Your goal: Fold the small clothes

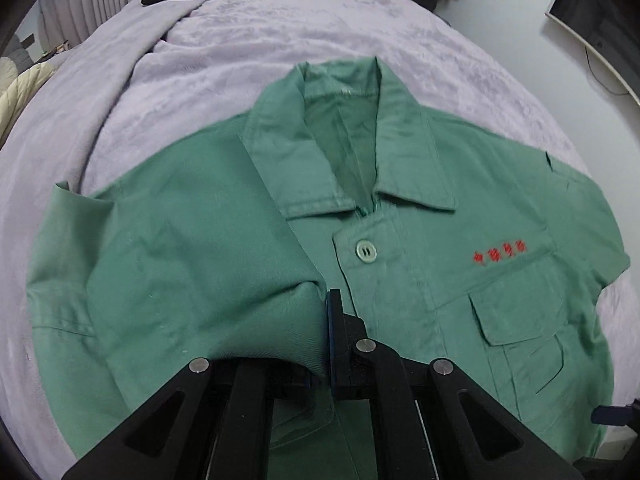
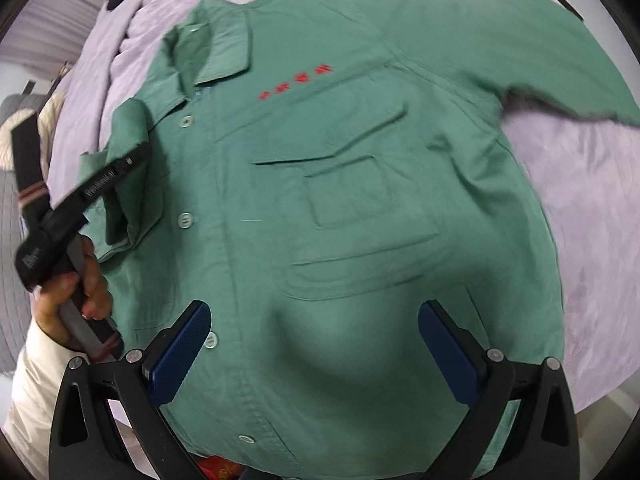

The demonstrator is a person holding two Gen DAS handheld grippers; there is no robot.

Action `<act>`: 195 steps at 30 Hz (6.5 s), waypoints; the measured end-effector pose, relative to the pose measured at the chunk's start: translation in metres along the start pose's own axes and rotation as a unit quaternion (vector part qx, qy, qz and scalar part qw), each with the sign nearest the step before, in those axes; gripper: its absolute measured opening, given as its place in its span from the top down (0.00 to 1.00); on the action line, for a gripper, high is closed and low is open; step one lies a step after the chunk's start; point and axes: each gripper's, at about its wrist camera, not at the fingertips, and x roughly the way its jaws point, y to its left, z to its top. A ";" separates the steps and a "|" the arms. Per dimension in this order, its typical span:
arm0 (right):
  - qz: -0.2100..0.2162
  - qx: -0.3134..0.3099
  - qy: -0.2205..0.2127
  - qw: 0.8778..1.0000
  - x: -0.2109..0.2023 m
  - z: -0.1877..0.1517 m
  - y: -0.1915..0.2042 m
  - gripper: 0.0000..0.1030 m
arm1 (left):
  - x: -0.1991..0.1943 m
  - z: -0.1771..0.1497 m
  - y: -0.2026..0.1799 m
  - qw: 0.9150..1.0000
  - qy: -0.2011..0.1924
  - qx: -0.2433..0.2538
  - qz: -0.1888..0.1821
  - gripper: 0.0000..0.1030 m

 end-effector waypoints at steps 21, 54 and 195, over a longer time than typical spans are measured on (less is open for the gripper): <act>-0.020 -0.189 -0.055 0.980 -0.006 0.037 0.115 0.00 | -0.101 -0.049 0.132 0.982 -0.020 -0.125 0.137 0.03; 0.229 0.086 -0.067 0.967 0.073 0.098 0.031 0.53 | -0.021 -0.044 0.170 0.974 0.064 -0.123 0.179 0.03; 0.065 0.027 -0.038 0.997 -0.041 -0.014 0.026 0.36 | -0.080 -0.078 0.106 0.979 0.097 -0.145 0.101 0.01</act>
